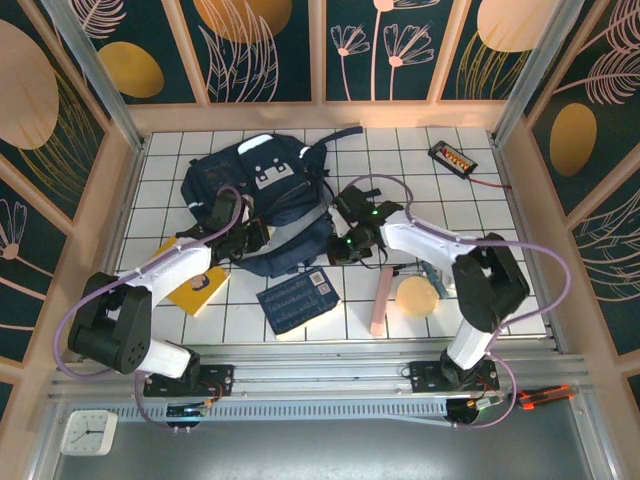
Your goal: Pack the student bag
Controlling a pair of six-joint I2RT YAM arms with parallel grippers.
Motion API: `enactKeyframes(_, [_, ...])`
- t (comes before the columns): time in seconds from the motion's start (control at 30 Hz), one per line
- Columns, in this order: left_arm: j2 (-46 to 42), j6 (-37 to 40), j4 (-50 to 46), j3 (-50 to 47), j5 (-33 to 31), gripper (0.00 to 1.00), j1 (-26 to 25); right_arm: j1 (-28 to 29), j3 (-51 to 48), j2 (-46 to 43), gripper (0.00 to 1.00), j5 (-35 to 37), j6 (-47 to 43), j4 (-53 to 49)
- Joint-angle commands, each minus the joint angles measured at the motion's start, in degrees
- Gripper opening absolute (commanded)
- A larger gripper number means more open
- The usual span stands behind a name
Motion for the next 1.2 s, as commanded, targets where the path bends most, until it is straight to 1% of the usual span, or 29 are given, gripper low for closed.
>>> enactKeyframes(0.0, [-0.32,0.53,-2.2,4.23,-1.83,0.0,1.17,-1.23,0.18,-3.36,0.0,-6.13,2.43,-0.96])
enactKeyframes(0.07, [0.63,0.98,-2.92,5.36,-1.36,0.0,1.19,-2.46,0.19,-2.49,0.0,-12.67,3.09,-0.84])
enactKeyframes(0.1, [1.23,1.01,-3.29,5.48,-0.64,0.0,1.17,-2.21,0.87,-1.27,0.14,-14.01,2.17,-2.06])
enactKeyframes(0.13, [1.77,0.81,-3.72,5.29,0.22,0.0,1.24,-1.88,1.51,-0.19,0.28,-13.62,1.49,-3.06])
enactKeyframes(0.17, [1.79,0.35,-4.12,4.75,0.42,0.1,1.19,-1.74,1.65,0.62,0.36,-12.87,1.08,-3.32])
enactKeyframes(0.2, [1.13,-0.57,-3.79,3.45,0.55,0.35,1.22,-1.73,1.46,1.24,0.44,-12.7,0.79,-2.72])
enactKeyframes(0.23, [0.11,-1.6,-3.3,2.05,0.38,0.63,1.26,-1.8,0.99,1.86,0.5,-12.62,0.7,-1.69])
enactKeyframes(0.27, [-0.78,-2.4,-3.38,1.2,0.04,0.84,1.22,-1.99,0.67,2.49,0.55,-12.4,0.91,-0.77])
enactKeyframes(0.3, [-1.68,-3.15,-4.03,0.52,-0.11,0.98,1.26,-2.24,0.29,3.33,0.59,-12.58,0.93,0.04])
enactKeyframes(0.33, [-2.47,-3.87,-5.48,0.14,-0.2,0.99,1.2,-2.39,0.15,4.23,0.61,-12.94,0.72,0.69])
enactKeyframes(0.43, [-6.51,-7.19,-8.89,-2.01,1.63,0.98,1.26,-2.52,0.26,7.08,0.62,-13.89,-0.5,1.97])
enactKeyframes(0.57, [-12.83,-11.62,-14.22,-5.9,6.15,0.99,1.26,-3.27,0.22,11.16,0.62,-15.12,-3.35,1.92])
enactKeyframes(0.63, [-14.57,-13.08,-15.09,-8.55,10.0,0.98,1.26,-3.23,0.35,12.48,0.62,-16.22,-4.68,2.04])
enactKeyframes(0.7, [-15.94,-15.12,-13.94,-12.35,14.13,0.99,1.18,-3.41,0.35,13.74,0.62,-17.65,-5.77,2.1])
enactKeyframes(0.83, [-16.47,-15.43,-12.9,-17.73,16.96,0.99,0.71,-3.49,-0.17,15.15,0.6,-21.03,-7.25,3.04])
enactKeyframes(1.0, [-14.19,-18.05,-4.87,-24.78,21.39,0.99,0.38,-3.23,-1.05,16.04,0.58,-25.91,-8.8,3.79])
enactKeyframes(1.17, [-8.91,-19.45,3.15,-26.33,23.64,0.98,0.14,-3.17,-1.71,16.63,0.58,-30.41,-9.87,5.28])
